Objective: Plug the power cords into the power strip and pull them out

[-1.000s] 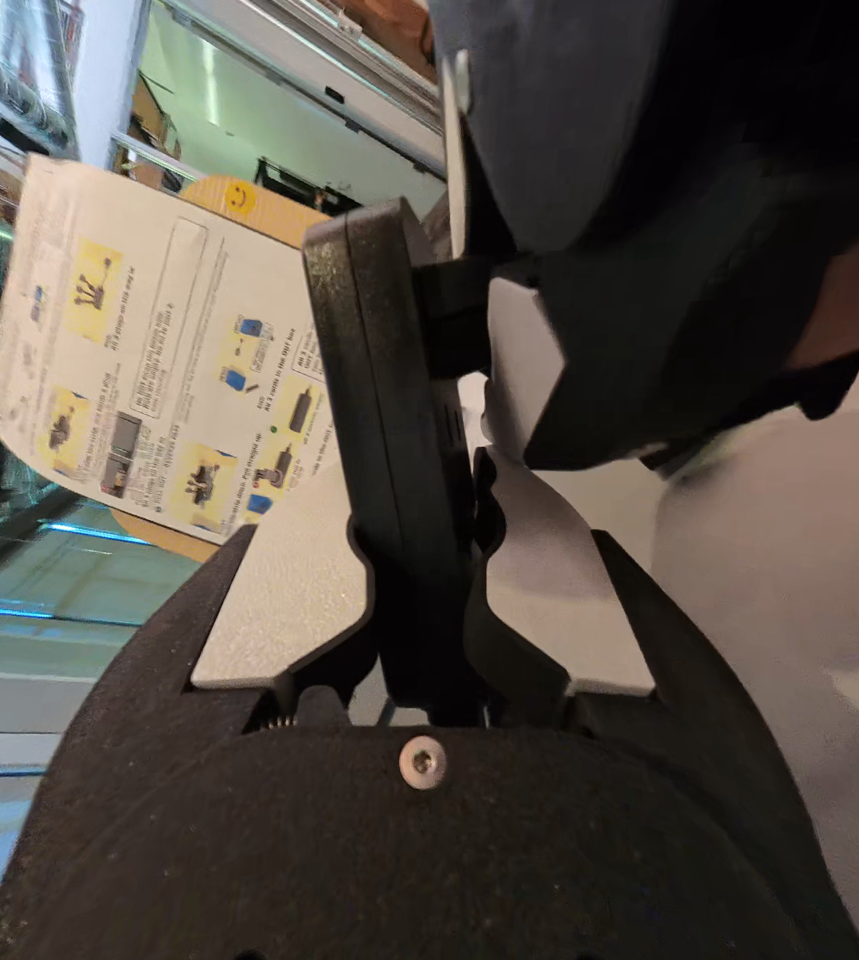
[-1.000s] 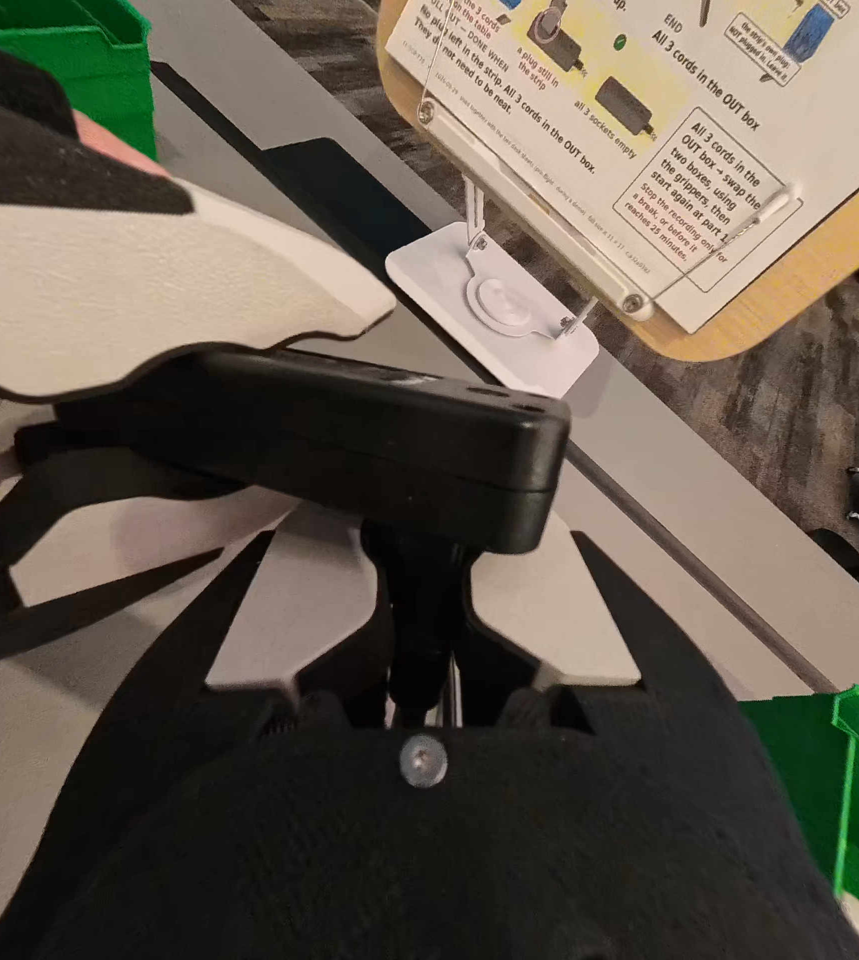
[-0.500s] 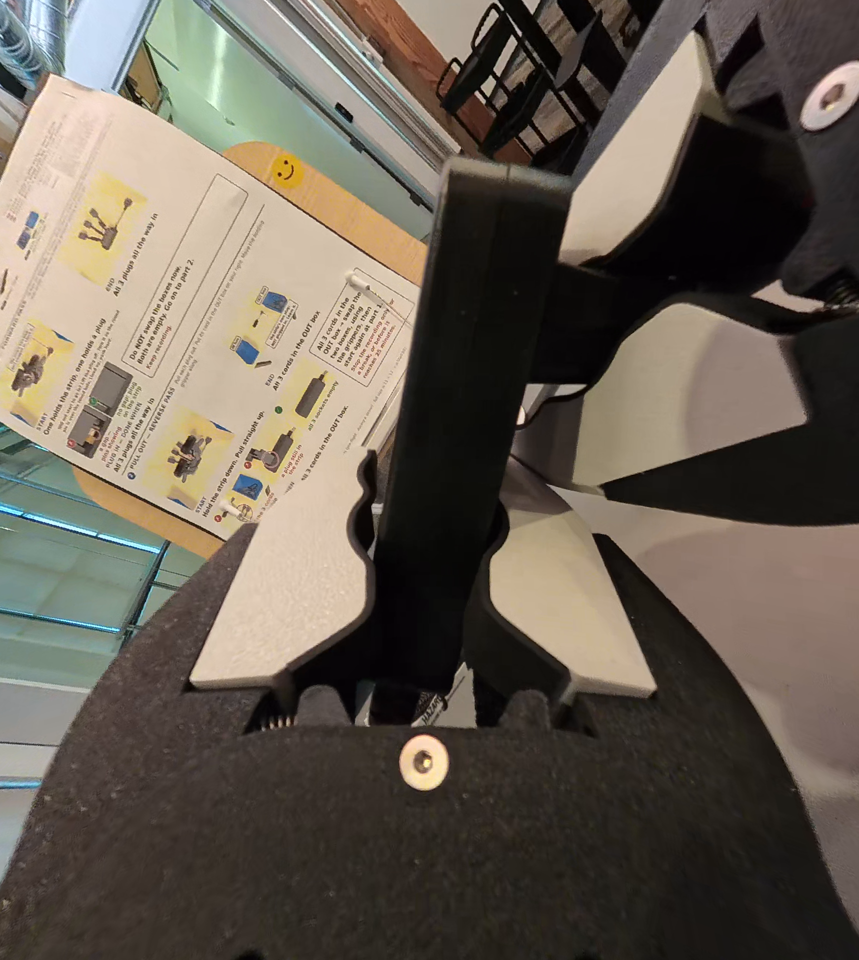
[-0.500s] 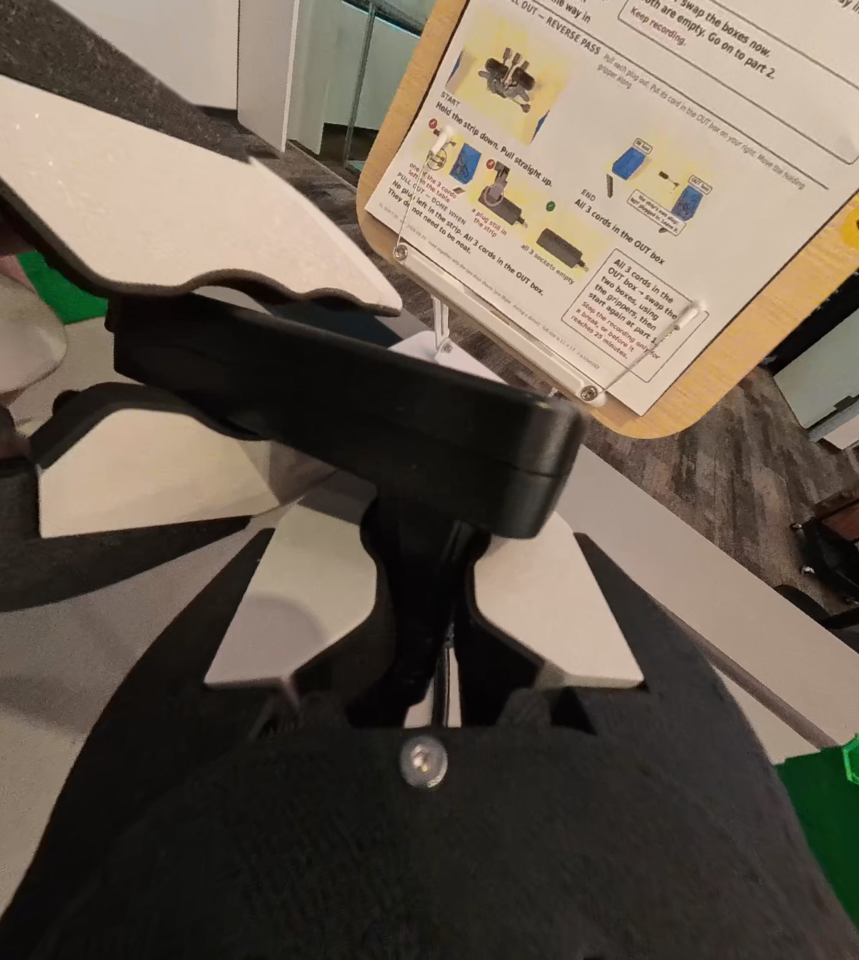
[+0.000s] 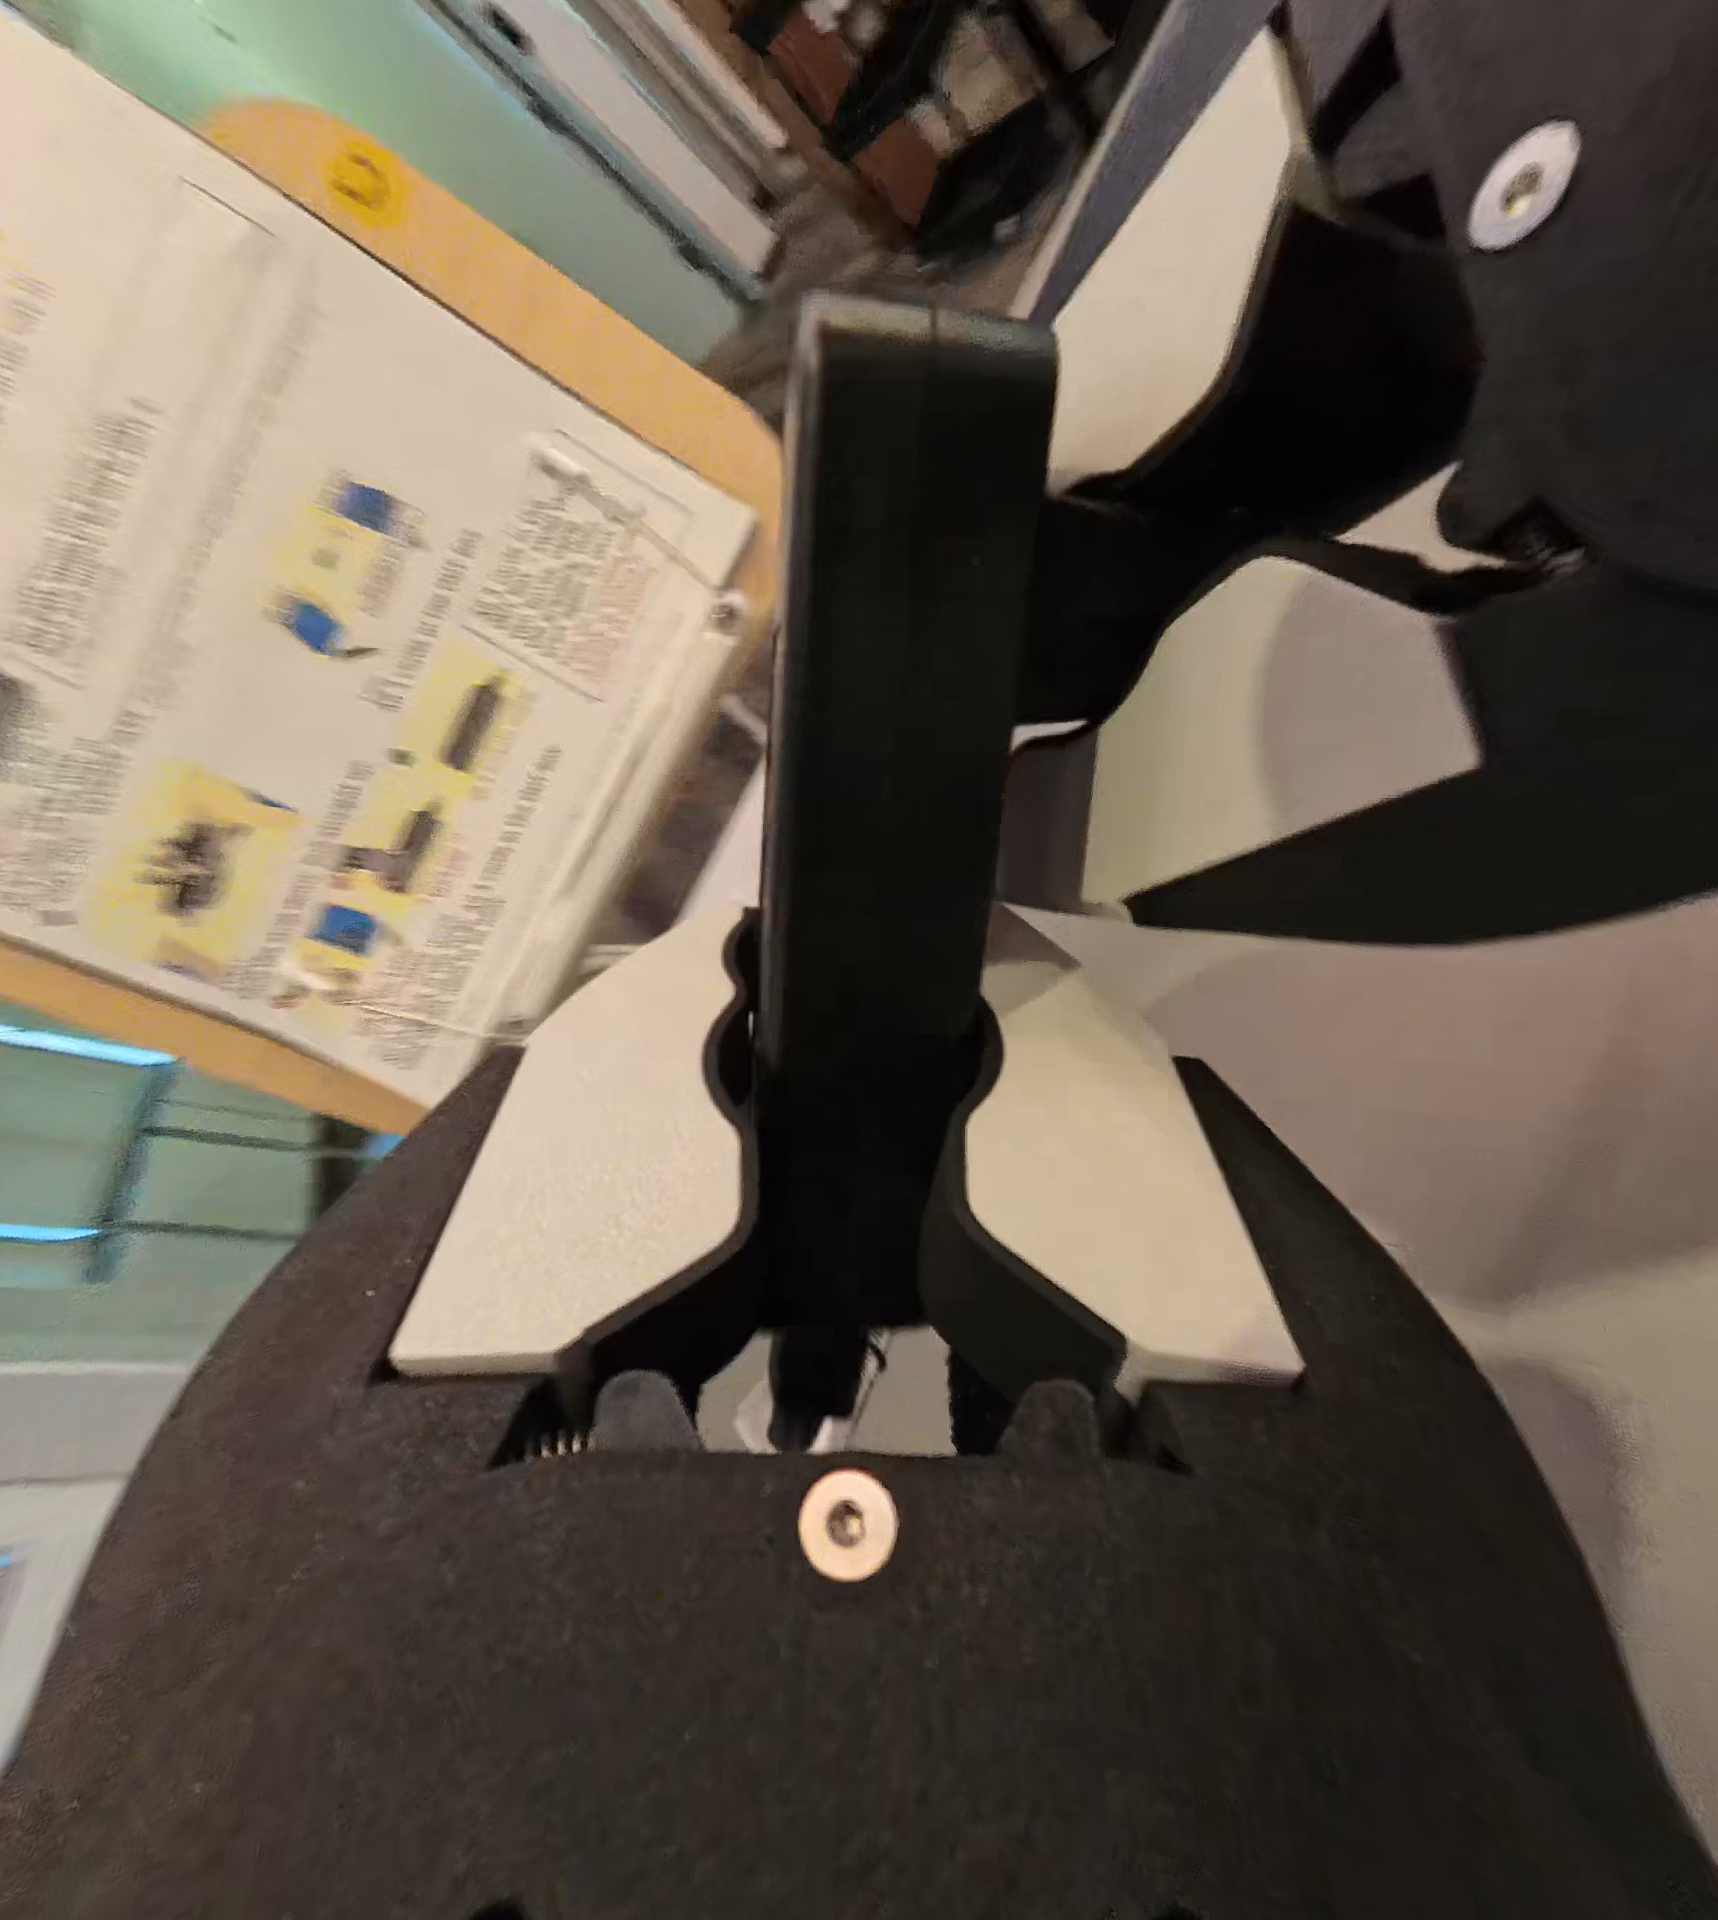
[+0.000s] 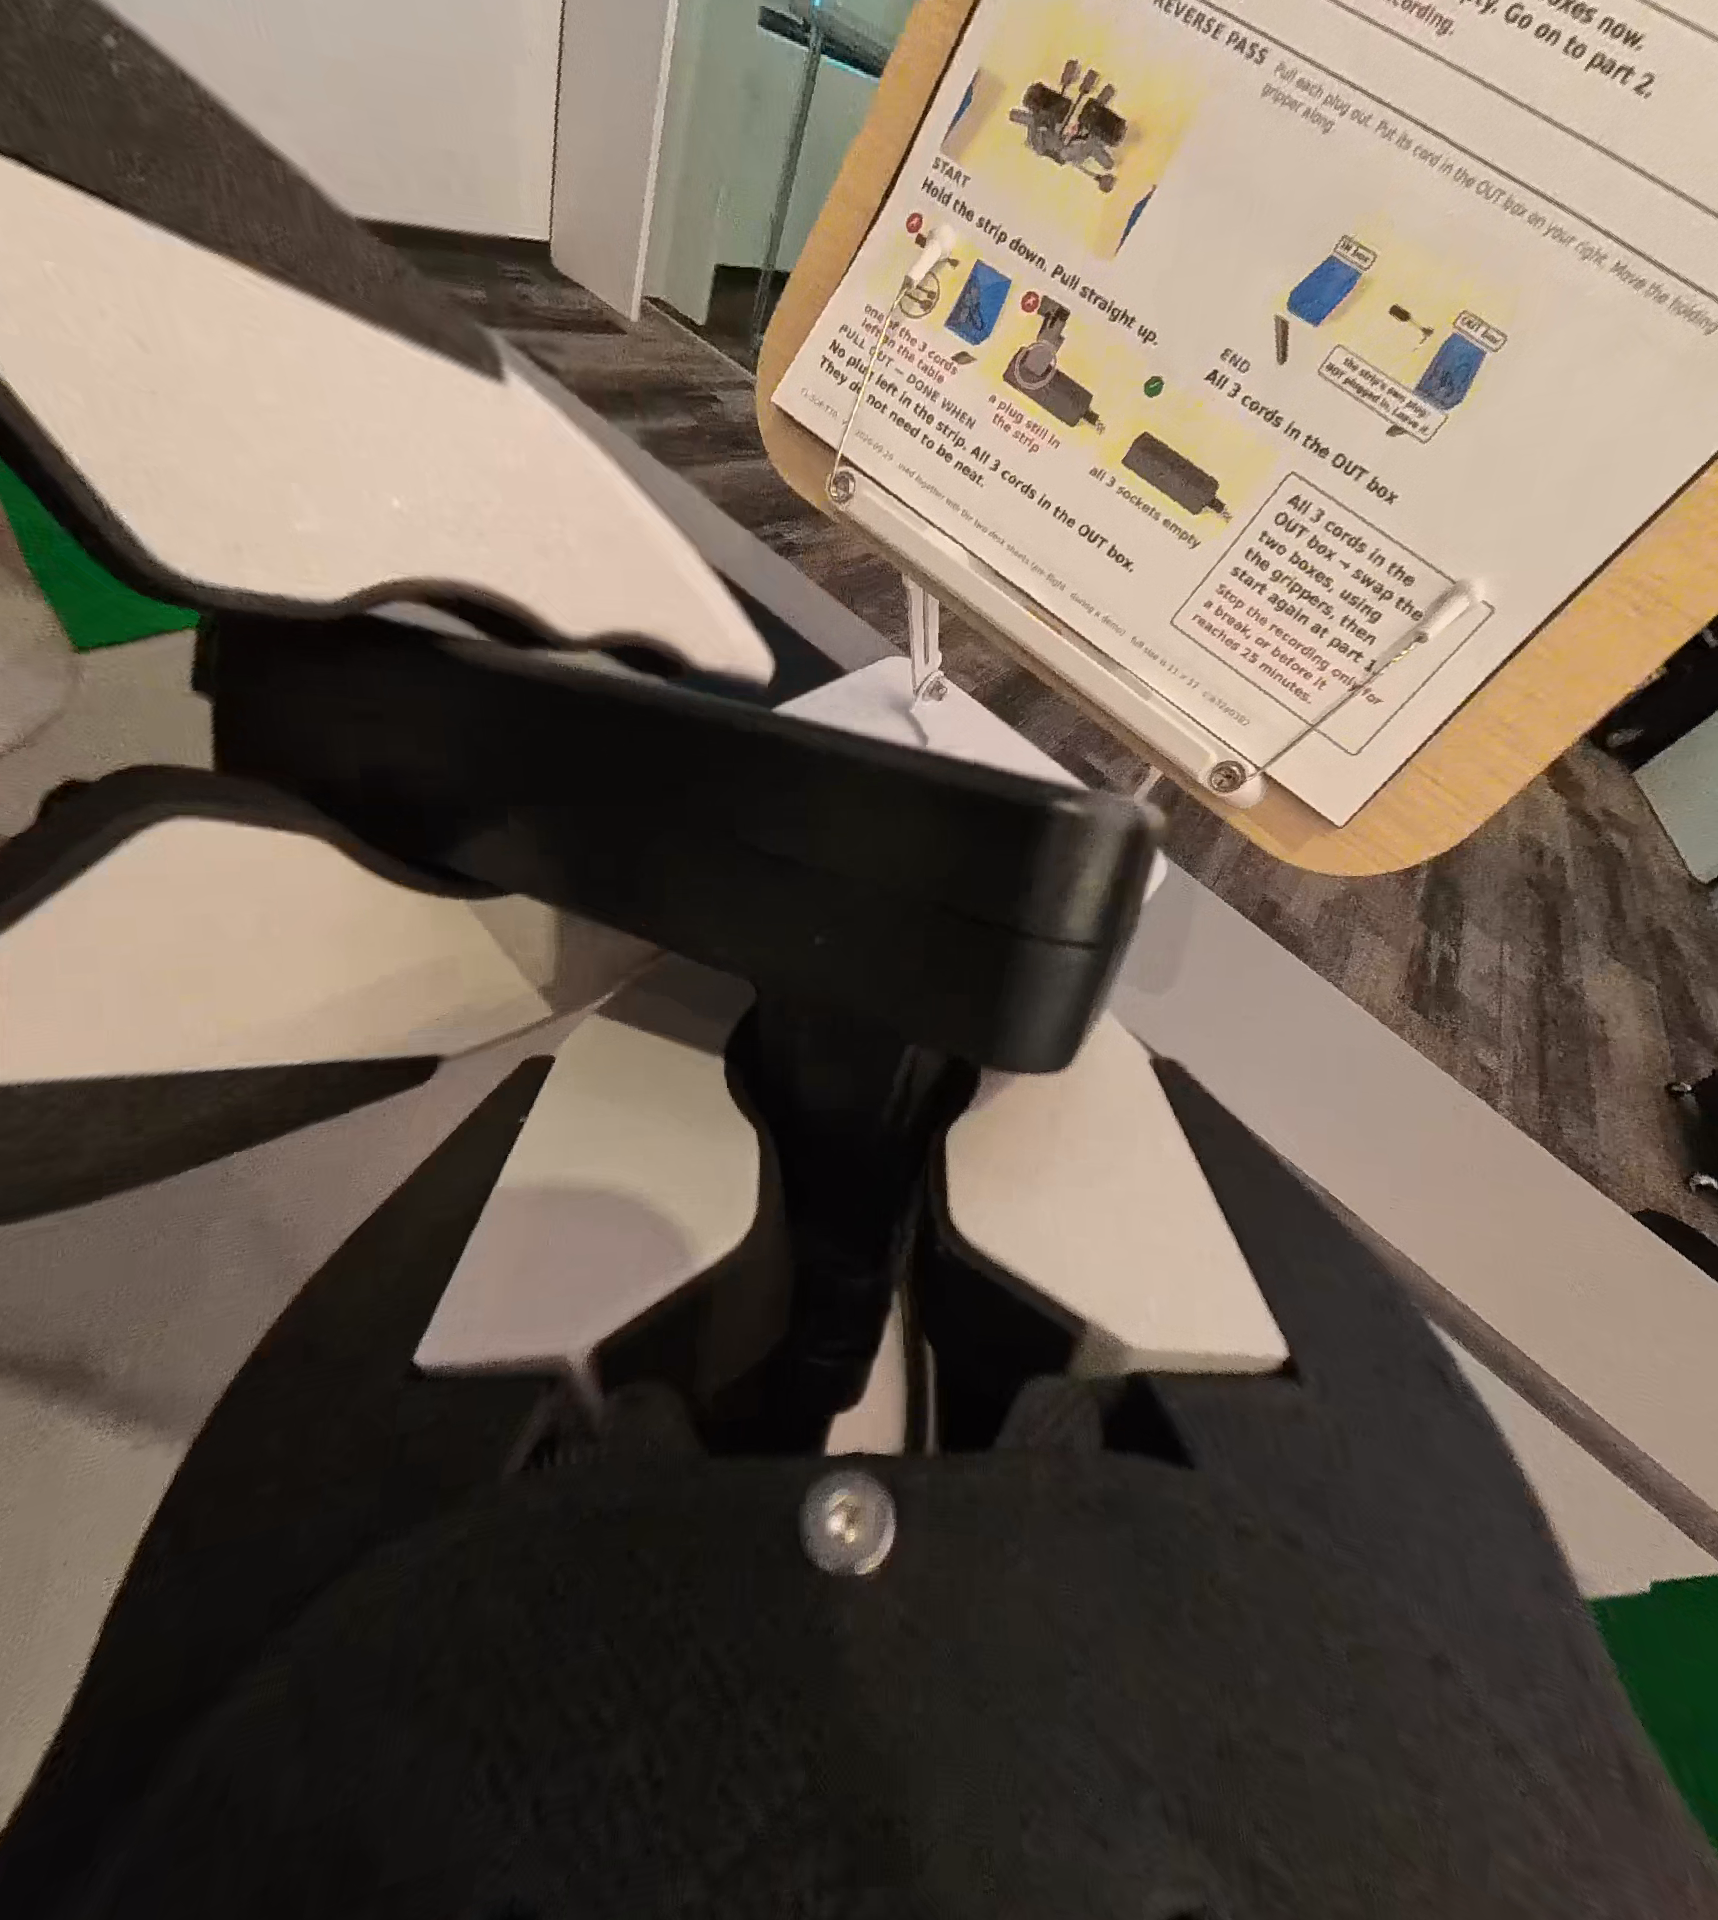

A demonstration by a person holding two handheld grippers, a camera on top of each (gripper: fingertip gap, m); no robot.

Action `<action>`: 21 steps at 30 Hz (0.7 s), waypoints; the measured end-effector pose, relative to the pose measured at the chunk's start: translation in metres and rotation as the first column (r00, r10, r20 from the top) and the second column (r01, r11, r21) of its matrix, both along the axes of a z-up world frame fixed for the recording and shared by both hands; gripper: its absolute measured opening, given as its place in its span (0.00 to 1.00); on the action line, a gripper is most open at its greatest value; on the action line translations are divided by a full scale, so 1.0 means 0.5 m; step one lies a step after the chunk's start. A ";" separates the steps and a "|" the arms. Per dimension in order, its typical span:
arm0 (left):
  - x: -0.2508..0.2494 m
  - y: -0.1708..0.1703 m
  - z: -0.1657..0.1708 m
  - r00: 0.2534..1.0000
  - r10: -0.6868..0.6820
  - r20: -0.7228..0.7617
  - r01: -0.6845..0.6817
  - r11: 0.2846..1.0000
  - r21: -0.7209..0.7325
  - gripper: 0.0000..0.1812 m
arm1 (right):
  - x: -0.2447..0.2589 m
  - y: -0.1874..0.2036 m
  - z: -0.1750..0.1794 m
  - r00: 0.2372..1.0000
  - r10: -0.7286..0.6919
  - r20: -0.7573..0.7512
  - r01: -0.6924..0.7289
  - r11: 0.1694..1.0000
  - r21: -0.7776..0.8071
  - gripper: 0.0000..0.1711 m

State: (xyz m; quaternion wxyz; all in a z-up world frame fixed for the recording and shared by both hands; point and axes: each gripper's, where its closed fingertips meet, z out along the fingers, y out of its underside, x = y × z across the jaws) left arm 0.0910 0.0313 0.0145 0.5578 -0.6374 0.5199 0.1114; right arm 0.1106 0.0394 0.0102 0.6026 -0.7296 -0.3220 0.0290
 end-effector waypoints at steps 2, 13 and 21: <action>0.007 -0.022 0.011 0.991 -0.061 0.116 0.077 0.987 -0.141 0.27 | 0.015 0.005 -0.002 1.000 -0.017 -0.002 0.017 1.000 -0.007 0.15; 0.038 -0.031 0.020 0.971 -0.123 0.203 0.147 0.984 -0.105 0.18 | 0.013 0.015 -0.039 0.997 -0.080 0.007 0.080 0.988 -0.131 0.14; 0.046 0.011 -0.030 0.948 -0.091 0.306 0.120 0.990 -0.078 0.21 | 0.018 0.038 -0.104 0.992 -0.088 -0.091 0.063 0.965 -0.253 0.14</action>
